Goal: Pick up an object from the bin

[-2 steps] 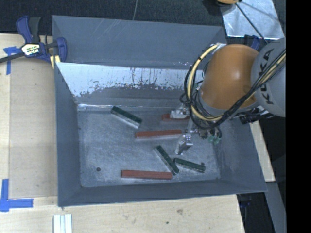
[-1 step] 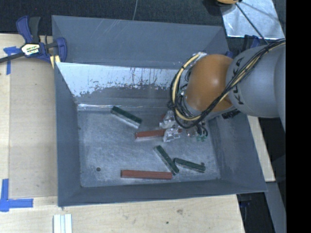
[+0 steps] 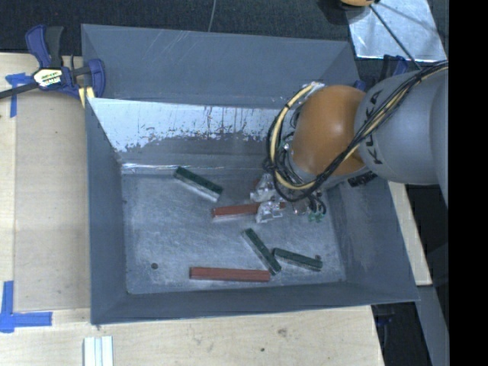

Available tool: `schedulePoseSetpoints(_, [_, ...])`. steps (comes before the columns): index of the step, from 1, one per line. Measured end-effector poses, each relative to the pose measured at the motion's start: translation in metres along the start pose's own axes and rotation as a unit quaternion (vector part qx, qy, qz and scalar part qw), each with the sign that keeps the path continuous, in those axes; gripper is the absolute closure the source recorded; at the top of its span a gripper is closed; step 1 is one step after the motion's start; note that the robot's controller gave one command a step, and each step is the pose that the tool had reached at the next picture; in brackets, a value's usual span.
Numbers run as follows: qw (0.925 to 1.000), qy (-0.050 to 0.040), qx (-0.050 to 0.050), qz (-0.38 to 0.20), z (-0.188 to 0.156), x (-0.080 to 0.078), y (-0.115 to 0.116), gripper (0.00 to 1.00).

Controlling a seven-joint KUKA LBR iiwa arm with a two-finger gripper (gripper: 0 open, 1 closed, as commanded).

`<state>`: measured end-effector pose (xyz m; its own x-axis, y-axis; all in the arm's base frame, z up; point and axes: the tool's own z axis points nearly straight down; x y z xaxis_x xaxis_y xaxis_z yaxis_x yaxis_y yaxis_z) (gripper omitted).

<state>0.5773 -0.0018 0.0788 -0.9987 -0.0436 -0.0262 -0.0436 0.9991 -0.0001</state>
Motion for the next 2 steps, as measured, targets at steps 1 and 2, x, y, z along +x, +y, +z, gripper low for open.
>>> schedulePoseSetpoints(1, [0.9958, -0.0022, 0.004, -0.092, -0.001, 0.004, 0.013, 1.0])
schedulePoseSetpoints(2, [0.9895, 0.0076, -0.001, -0.144, -0.192, -0.003, 0.024, 1.0])
